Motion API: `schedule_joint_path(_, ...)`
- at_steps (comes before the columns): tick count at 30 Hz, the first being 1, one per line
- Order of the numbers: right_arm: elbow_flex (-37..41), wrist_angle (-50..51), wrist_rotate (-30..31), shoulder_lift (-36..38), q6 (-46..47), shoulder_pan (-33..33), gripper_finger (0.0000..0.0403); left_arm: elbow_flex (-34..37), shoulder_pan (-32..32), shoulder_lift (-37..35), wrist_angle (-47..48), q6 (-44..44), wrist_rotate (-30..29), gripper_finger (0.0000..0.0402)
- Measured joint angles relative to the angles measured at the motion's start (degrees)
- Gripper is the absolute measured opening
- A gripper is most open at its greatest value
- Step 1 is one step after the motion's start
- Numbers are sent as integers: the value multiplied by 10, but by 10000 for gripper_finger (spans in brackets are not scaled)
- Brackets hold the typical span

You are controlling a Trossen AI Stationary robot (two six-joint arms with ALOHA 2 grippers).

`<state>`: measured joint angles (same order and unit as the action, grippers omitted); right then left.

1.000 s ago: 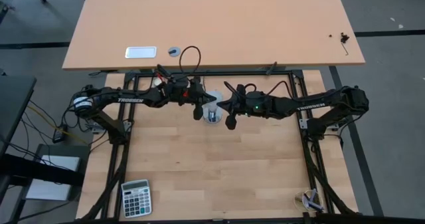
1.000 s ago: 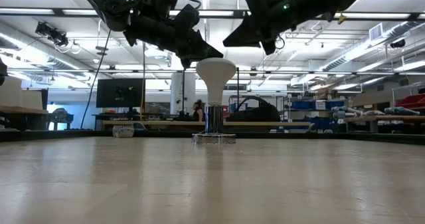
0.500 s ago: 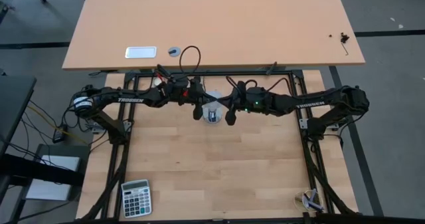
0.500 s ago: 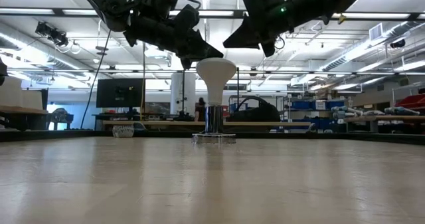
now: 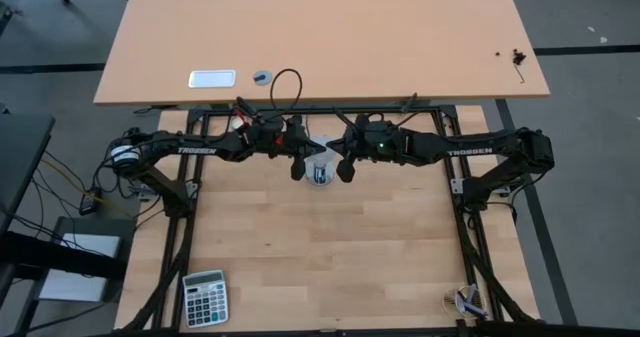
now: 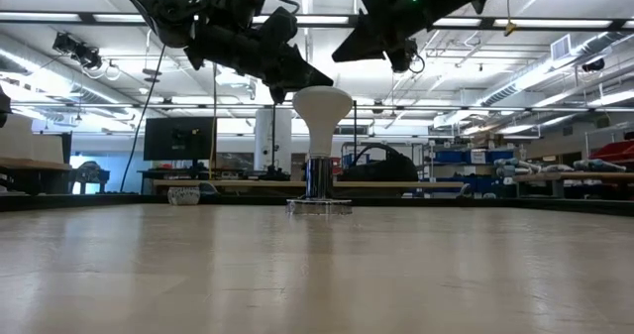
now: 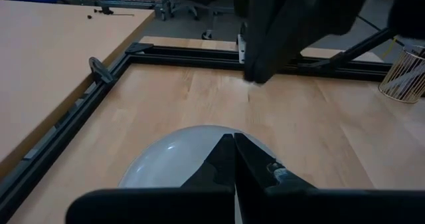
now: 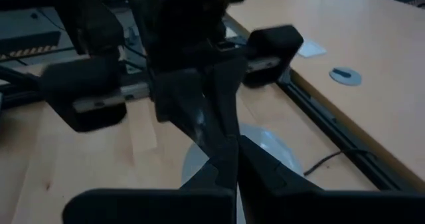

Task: Screw lightbulb
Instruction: Insert the lightbulb into the lamp

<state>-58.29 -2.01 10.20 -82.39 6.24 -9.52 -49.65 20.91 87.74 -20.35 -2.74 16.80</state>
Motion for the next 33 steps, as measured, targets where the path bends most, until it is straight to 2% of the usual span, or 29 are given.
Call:
schedule_joint_path(21, 0, 30, -37, -17, -9, -45, 12, 0, 0, 0, 0, 4, 0, 0)
schedule_joint_path(33, 0, 34, -9, -33, -9, -64, 12, 2, 0, -7, 12, 3, 0, 0)
